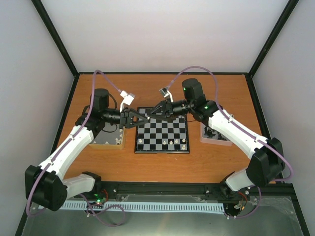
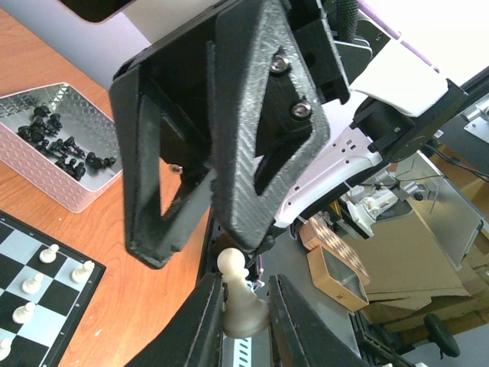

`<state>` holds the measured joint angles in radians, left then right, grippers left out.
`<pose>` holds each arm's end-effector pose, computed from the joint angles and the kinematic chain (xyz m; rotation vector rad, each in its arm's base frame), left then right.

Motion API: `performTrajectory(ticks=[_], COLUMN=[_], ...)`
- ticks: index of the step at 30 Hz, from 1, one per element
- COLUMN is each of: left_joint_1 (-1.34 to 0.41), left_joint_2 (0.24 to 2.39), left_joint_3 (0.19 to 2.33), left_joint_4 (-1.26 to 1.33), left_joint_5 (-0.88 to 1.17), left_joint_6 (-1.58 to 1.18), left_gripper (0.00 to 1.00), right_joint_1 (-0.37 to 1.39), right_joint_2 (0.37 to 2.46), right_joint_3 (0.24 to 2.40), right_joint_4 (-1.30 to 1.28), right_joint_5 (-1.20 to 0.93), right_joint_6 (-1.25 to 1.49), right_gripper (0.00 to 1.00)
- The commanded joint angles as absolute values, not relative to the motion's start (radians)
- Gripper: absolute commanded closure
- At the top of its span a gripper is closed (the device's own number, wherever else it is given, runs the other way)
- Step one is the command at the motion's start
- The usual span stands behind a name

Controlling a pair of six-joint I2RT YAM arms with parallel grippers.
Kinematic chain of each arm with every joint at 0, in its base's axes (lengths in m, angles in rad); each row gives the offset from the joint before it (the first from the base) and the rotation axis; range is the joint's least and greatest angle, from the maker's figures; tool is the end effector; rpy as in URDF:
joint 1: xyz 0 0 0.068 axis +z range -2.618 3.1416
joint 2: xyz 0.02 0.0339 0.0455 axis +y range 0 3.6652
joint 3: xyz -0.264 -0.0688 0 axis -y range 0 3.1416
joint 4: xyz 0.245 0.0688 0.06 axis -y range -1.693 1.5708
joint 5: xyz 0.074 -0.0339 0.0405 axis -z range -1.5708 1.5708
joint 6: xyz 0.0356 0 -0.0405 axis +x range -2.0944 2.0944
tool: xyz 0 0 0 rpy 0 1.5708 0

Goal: Set up the chess pieces on the board
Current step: Place the chess piece on the chessboard.

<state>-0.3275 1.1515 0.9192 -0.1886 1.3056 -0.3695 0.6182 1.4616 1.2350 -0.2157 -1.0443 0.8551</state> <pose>0.2170 -0.1100 0.3226 0.8691 1.8509 -1.7222 0.2482 0.2143 0.3400 -0.5396 2.2965 1.8873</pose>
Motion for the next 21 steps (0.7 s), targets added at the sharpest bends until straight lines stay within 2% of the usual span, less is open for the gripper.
performTrajectory(ticks=[1,8,11,19,21], left_joint_1=[-0.33,-0.33,-0.33,-0.33,-0.33], left_joint_2=[1.167,1.178,1.183,1.195,1.198], left_joint_3=[0.924,0.929,0.926,0.926,0.925], left_joint_4=[-0.196,-0.196,-0.196,-0.192,-0.193], left_joint_5=[1.298,1.299,1.298,1.295,1.295], left_joint_6=[-0.323,-0.326,-0.328,-0.328,-0.328], left_gripper=[0.86,0.87,0.87,0.87,0.87], right_joint_1=[0.62,0.623,0.626,0.634,0.634], right_joint_2=[1.445,1.443,1.447,1.448,1.449], right_joint_3=[1.225,1.216,1.202,1.192,1.191], right_joint_4=[-0.18,-0.198,-0.199,-0.193,-0.179], right_joint_5=[-1.068,-1.074,-1.09,-1.094,-1.084], right_joint_6=[0.861,0.83,0.827,0.822,0.831], right_gripper=[0.67,0.69,0.77,0.87,0.96])
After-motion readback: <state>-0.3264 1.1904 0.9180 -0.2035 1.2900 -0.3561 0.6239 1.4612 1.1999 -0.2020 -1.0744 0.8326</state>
